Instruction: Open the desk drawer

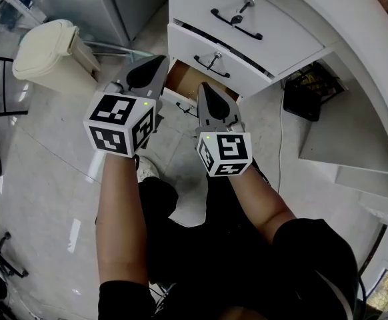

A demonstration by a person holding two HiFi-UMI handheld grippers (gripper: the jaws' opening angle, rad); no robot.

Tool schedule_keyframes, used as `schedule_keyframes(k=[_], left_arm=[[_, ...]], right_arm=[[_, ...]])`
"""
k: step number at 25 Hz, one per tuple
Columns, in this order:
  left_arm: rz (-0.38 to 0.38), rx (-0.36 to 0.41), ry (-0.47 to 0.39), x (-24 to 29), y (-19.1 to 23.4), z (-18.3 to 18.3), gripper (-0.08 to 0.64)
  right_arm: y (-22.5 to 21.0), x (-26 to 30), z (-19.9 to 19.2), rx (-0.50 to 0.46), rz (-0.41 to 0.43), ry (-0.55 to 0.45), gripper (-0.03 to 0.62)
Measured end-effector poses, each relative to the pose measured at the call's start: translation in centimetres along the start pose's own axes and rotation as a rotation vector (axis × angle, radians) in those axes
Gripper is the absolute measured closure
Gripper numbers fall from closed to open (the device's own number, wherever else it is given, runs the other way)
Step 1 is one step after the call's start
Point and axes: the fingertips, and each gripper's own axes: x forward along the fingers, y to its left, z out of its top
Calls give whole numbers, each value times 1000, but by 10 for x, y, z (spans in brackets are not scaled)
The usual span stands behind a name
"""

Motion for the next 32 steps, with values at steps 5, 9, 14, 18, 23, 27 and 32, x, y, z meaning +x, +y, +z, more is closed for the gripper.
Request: schedule_keyframes(k=[5,9,14,18,23,27,32], left_arm=[[13,-11,-46,-5,4,9,561],[15,-17,-55,-6,7,8,561],[28,-35,-80,-9,12,13,563],[91,-55,-78,-23,25,23,562],[110,-55,12,-38,14,59,561],[113,-123,15,-64,-6,136,561],[122,-118,8,-106,-40,266,561]], right_arm=[[0,-1,20,-3,0,-40,594],[2,3,20,-9,-6,-29,594],[7,19,36,1,-16,-21,594],[19,28,67,6,-9,-9,594],[31,27,143,19,9,25,594],[37,7,231,34,18,41,594],[44,-31,363,36,21,25,594]])
